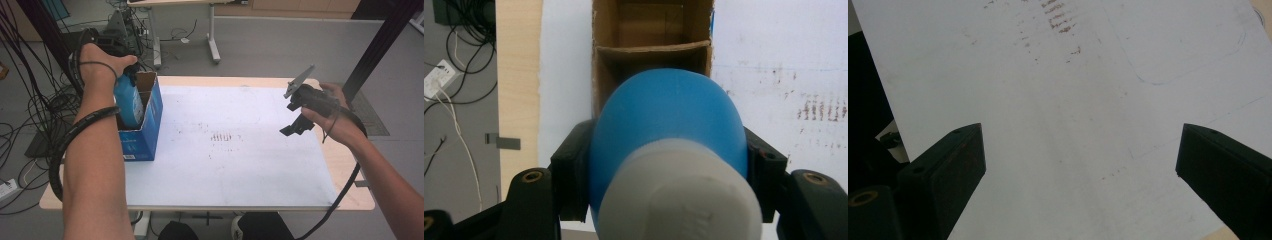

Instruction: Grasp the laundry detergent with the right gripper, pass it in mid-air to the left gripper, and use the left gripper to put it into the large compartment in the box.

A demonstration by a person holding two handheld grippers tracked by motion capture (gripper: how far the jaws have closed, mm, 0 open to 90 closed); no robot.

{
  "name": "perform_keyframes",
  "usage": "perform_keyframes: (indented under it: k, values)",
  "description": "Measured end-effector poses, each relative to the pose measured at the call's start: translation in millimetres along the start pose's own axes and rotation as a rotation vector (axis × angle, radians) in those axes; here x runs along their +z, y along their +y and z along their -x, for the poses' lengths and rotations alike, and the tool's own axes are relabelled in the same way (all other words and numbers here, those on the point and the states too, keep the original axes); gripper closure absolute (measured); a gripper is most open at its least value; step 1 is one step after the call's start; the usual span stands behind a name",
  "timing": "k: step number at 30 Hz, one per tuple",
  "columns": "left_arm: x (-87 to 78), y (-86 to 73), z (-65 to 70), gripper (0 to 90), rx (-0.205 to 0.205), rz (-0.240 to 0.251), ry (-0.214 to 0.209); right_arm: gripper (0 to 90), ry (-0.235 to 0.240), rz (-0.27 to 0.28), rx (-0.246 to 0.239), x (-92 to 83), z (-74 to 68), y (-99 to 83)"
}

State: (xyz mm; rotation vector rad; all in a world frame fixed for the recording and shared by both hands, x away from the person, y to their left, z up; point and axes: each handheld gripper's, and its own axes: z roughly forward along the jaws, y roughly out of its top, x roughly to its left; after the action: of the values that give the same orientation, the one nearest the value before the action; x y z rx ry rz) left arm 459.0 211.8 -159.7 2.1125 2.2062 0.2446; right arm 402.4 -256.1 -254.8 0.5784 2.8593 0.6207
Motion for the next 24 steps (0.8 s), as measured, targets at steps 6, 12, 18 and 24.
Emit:
perform_keyframes:
  k: [6, 12, 18, 24]
  values:
    - [11.0, -3.2, 0.1, 37.3, 0.017, -0.006, 0.012, 5.6, 0.000, 0.000, -0.003, 0.7, -1.1, 1.2]
    - [25.9, -6.9, -1.6, 37.3, 0.019, -0.010, 0.013, 5.7, 0.002, 0.000, -0.003, 3.0, -2.7, 1.4]
    - [44.1, -9.7, 1.8, 37.3, 0.029, -0.021, 0.019, 5.6, 0.004, 0.001, 0.003, 7.0, -3.2, 1.2]
    - [60.6, -10.5, 4.3, 37.3, 0.030, -0.024, 0.010, 5.7, 0.004, -0.001, 0.003, 9.5, -2.7, -0.2]
